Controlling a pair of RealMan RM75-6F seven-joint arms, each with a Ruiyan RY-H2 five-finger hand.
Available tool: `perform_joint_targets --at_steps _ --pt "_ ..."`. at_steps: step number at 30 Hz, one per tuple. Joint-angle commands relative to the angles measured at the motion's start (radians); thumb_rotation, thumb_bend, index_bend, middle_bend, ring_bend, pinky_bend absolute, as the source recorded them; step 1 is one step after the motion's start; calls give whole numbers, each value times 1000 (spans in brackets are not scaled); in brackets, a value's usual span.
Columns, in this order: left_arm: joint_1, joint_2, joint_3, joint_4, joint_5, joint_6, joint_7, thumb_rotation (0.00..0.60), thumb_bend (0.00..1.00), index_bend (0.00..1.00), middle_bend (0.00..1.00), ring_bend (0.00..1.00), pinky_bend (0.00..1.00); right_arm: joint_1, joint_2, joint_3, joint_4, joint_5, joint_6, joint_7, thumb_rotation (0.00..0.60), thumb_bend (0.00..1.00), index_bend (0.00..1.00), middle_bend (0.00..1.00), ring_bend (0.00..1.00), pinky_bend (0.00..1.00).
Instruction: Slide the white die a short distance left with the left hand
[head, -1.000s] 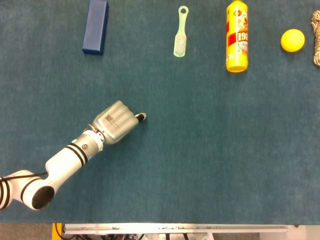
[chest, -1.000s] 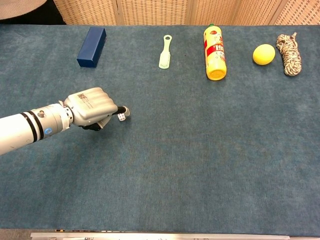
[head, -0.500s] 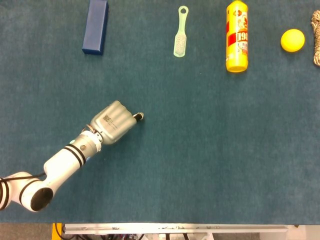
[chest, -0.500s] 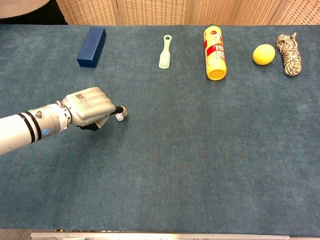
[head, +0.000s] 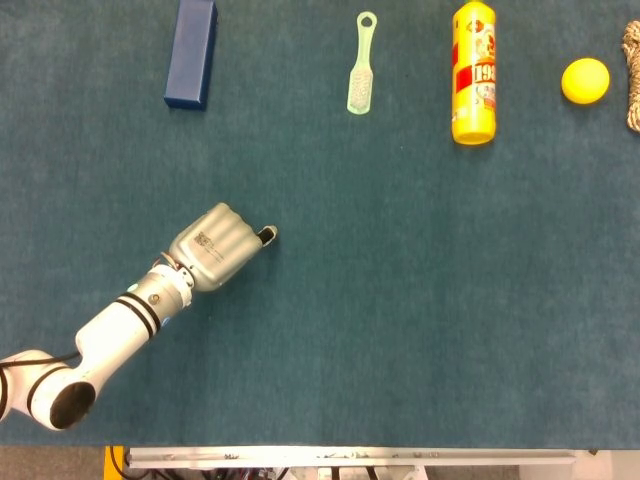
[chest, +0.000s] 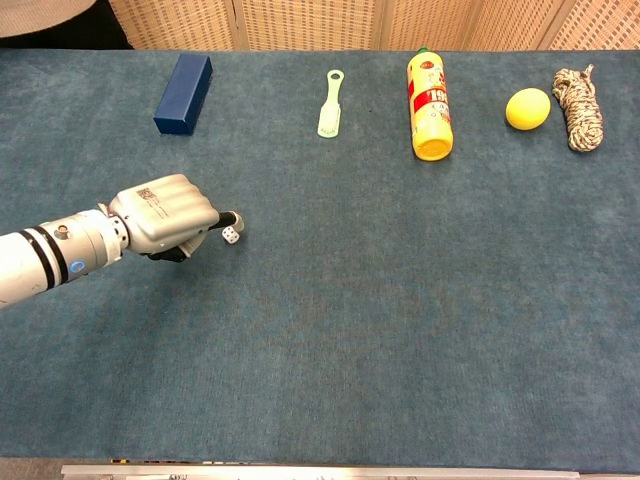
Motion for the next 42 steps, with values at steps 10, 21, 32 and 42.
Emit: perform_joint_targets --at_steps 10,21,32,42 --pt "13 24 24 -17 20 20 -7 600 1000 207 1000 1000 1000 -1 -1 1 0 0 1 -1 600 891 623 559 360 454" --pt "29 49 42 -39 38 41 -6 600 1000 216 1000 1000 1000 0 0 0 0 -2 0 -10 600 891 623 558 360 454" --pt "50 72 49 -59 62 65 -22 600 1000 215 1000 1000 1000 0 0 -1 -3 -5 1 -15 600 891 623 558 360 454" --pt "67 87 51 -80 127 78 -85 600 1000 217 1000 1000 1000 -3 4 -2 -3 -10 3 -1 600 891 623 558 360 454"
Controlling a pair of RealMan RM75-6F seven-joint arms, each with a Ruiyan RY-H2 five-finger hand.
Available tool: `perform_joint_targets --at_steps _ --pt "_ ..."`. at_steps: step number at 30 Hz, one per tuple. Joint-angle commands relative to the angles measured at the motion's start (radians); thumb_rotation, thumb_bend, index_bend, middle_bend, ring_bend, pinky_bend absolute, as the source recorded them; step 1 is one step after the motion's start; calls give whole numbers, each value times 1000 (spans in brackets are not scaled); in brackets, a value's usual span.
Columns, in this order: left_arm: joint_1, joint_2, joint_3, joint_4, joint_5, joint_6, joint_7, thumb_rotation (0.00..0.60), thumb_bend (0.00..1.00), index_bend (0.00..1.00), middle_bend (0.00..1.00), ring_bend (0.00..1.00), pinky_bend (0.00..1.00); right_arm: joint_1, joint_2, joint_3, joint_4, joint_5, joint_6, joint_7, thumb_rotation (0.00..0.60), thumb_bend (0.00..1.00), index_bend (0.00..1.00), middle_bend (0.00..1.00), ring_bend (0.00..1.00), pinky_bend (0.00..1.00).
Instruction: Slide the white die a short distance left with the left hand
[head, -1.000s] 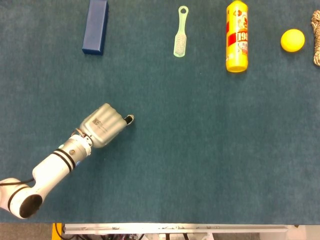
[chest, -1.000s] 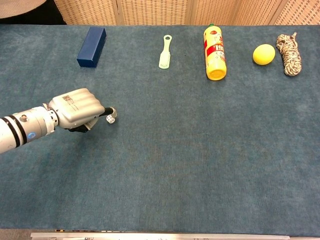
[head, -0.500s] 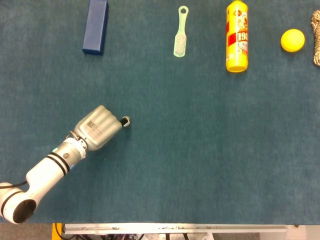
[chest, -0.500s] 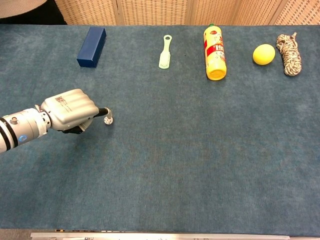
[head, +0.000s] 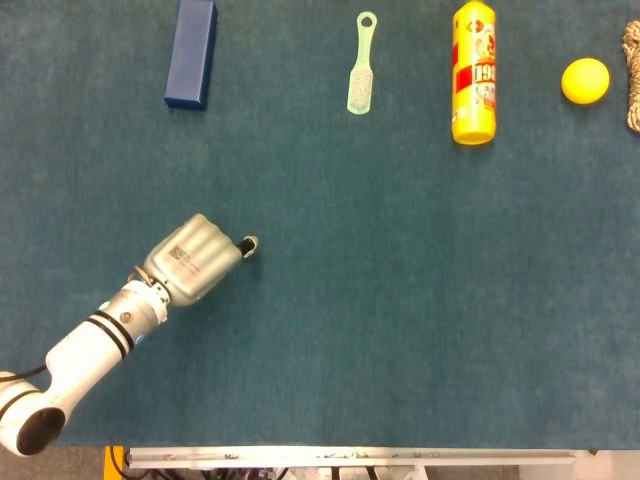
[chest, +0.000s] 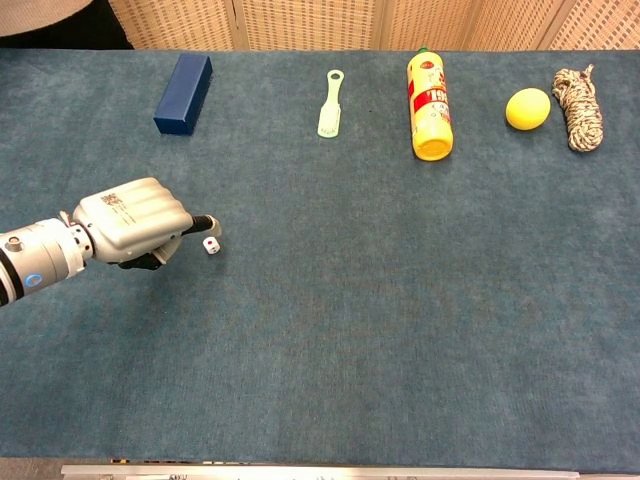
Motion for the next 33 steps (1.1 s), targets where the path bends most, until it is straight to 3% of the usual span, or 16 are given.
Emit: perform_joint_targets --at_steps 1,33 --pt "8 5 3 -4 35 8 -28 600 1000 218 1000 1000 1000 -1 4 -2 1 -6 -1 11 600 891 623 558 360 454" --pt "61 -10 -6 61 81 -8 -160 600 1000 224 1000 1000 1000 -48 59 -28 11 -66 70 116 600 893 623 558 360 454"
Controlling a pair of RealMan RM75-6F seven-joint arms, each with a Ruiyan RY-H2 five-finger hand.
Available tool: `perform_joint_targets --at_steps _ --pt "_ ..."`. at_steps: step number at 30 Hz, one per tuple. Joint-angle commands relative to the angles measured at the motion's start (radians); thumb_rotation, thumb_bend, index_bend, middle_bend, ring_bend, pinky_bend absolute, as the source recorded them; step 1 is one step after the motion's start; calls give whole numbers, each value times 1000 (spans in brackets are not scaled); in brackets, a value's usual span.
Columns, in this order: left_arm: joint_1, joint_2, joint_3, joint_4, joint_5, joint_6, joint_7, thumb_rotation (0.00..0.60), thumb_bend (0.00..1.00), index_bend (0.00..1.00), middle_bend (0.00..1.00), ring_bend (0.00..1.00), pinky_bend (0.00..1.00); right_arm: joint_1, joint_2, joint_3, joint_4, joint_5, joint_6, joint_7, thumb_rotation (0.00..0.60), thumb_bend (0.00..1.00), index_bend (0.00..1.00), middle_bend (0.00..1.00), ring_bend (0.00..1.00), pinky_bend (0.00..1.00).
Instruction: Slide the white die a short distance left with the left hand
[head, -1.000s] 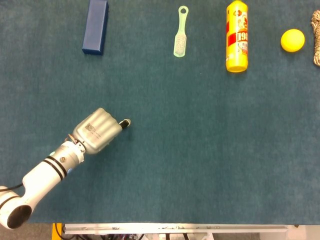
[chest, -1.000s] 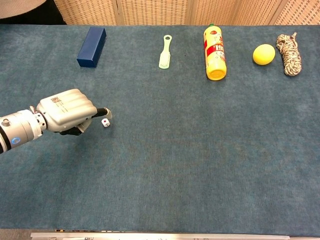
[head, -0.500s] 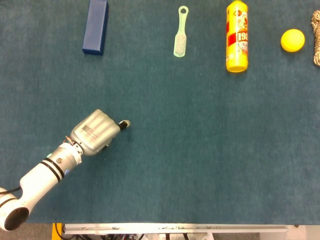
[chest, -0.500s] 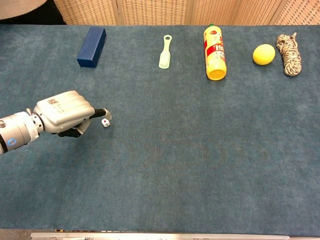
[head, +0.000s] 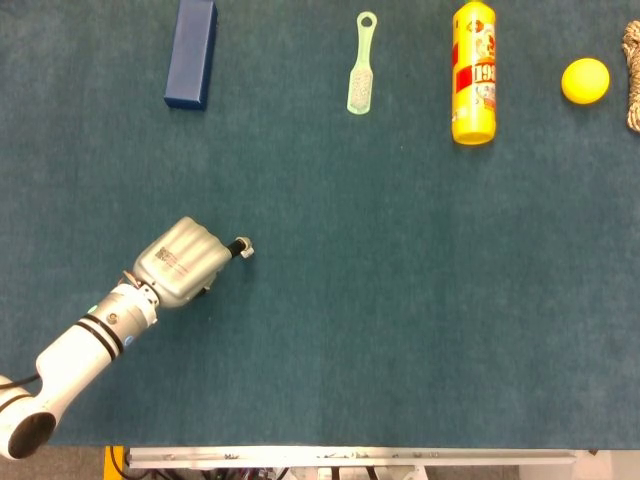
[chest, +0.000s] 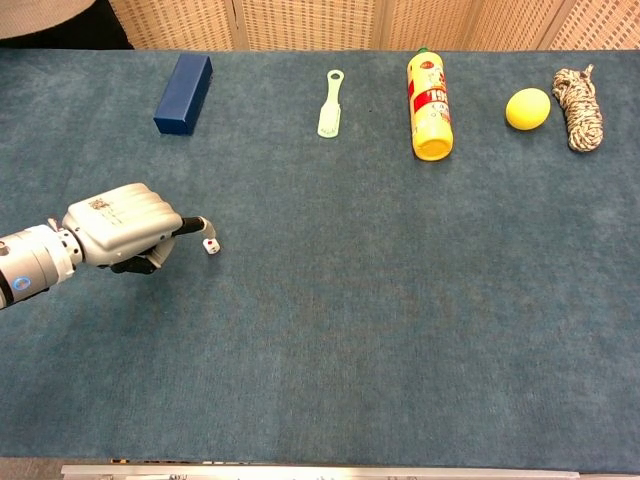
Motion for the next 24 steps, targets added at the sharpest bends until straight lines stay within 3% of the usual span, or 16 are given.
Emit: perform_joint_targets --at_steps 1,24 --pt "3 -1 5 -3 7 -1 2 600 1000 226 1000 1000 1000 -4 2 1 2 1 4 9 600 893 623 558 360 454" --pt "15 -33 -1 15 20 -26 -13 600 1000 231 1000 1000 1000 -15 11 11 16 18 11 57 600 906 623 558 360 454"
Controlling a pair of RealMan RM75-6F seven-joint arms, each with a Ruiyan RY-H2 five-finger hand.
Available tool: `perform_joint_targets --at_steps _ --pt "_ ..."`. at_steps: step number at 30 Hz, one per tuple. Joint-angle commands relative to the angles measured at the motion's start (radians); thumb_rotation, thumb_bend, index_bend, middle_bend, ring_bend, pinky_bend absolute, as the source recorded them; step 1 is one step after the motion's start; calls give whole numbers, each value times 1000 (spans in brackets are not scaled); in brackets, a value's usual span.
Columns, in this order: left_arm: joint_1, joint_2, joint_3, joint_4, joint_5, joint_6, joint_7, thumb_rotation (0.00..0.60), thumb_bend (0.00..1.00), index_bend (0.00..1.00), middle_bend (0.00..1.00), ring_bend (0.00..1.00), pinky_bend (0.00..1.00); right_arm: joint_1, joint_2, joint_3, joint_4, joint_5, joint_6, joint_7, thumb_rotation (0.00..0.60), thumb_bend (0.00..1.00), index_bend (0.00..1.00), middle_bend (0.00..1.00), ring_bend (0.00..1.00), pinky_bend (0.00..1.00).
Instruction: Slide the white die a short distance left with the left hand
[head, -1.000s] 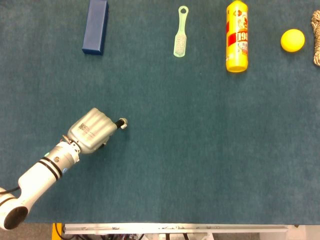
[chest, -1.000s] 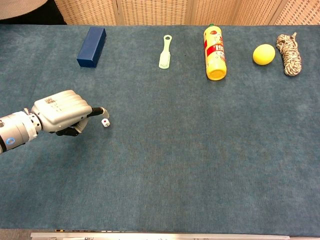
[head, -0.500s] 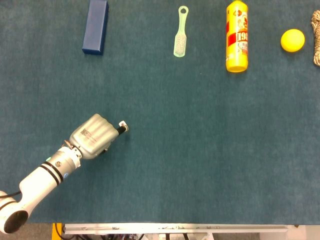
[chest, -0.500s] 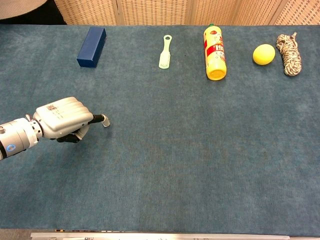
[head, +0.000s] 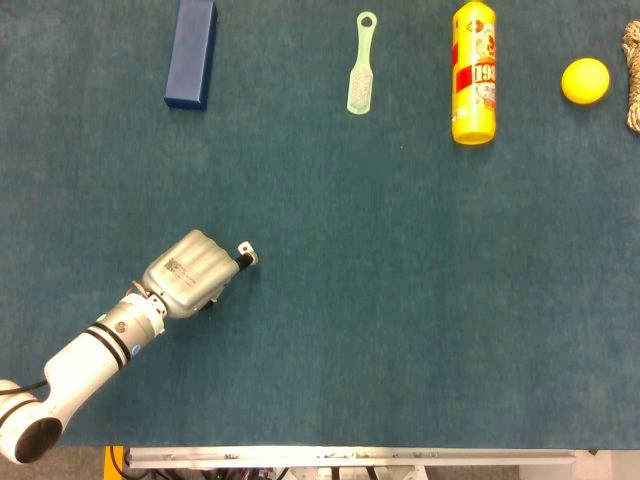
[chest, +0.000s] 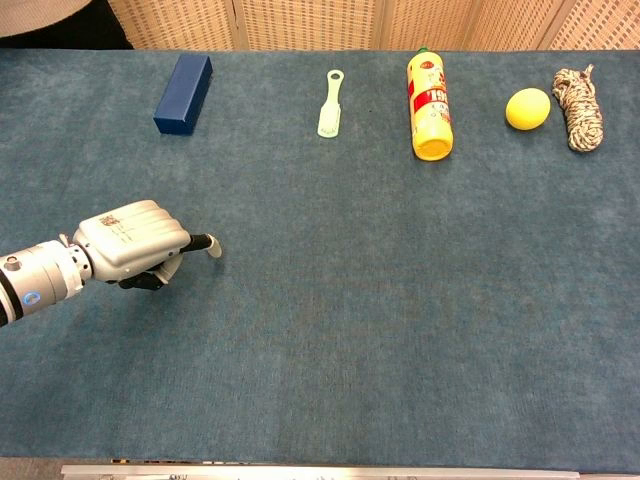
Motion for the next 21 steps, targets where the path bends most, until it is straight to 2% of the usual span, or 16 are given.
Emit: perform_joint_targets --at_steps 1,21 --pt "0 -2 -2 2 2 -1 -4 600 1000 231 1000 1000 1000 -1 1 1 1 -1 2 5 600 906 623 558 360 454" --pt "4 -12 -10 33 -1 -14 -19 600 1000 232 1000 1000 1000 -1 0 5 1 4 -1 8 600 907 623 558 360 454"
